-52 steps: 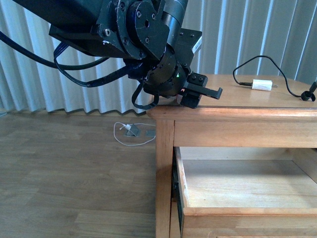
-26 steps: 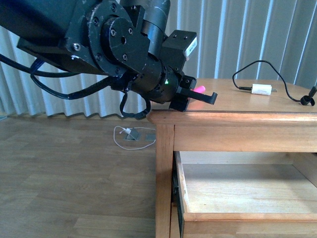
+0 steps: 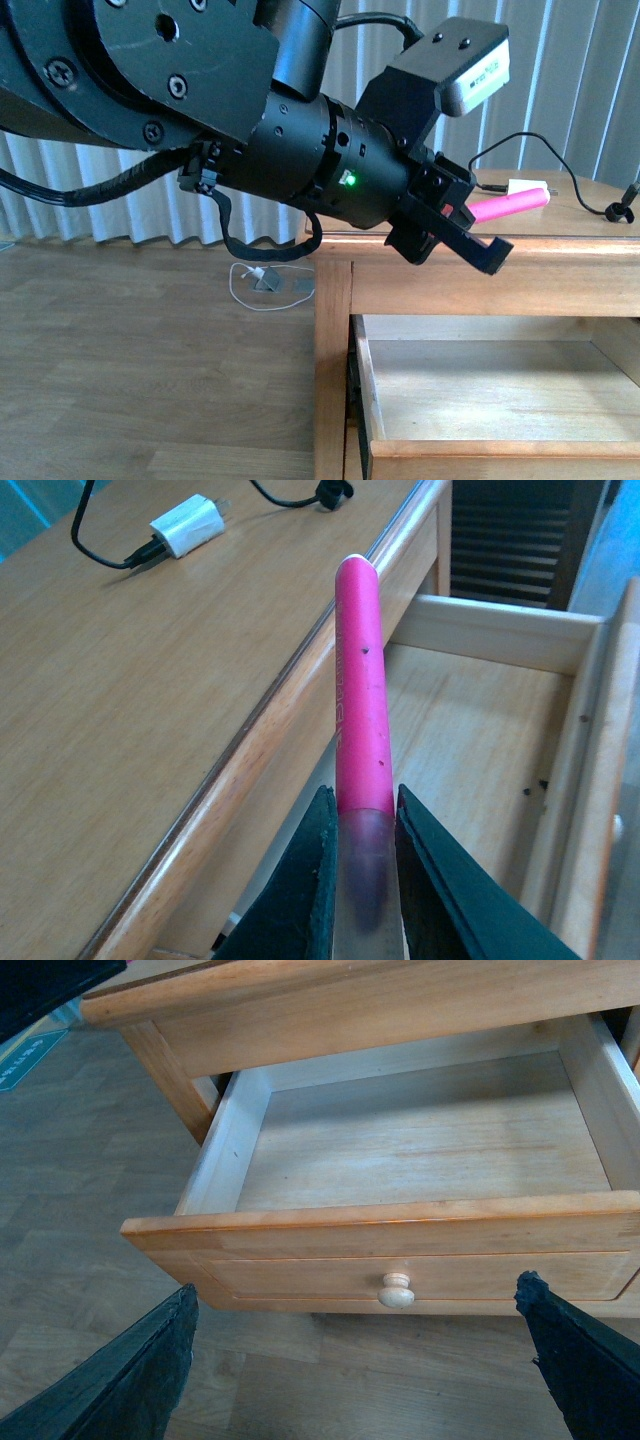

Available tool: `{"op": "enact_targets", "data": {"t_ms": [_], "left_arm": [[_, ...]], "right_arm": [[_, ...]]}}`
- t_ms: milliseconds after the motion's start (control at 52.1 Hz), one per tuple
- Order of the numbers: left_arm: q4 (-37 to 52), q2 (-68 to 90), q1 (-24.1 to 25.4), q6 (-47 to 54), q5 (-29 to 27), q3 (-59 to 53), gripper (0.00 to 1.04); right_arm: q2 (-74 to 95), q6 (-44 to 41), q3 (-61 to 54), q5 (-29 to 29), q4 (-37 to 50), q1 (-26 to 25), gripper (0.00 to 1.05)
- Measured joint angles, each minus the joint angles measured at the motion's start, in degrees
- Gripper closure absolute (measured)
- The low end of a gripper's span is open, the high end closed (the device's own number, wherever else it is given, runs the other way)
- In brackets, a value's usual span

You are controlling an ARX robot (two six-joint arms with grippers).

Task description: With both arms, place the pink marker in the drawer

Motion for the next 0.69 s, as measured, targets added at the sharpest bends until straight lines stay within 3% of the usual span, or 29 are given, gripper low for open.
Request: {"op": "enact_targets", "data": {"t_ms": [479, 690], "left_arm": [[2.6, 15.3, -2.5, -1.0, -7.2, 6.7, 0.91], [1.8, 18.6, -3.3, -1.2, -7.6, 9.4, 0.91]], "right_arm": [[0.0, 0.0, 0.0, 0.0, 0.0, 0.0, 0.08], [0.0, 0.0, 0.0, 0.0, 0.0, 0.0, 0.08]]}}
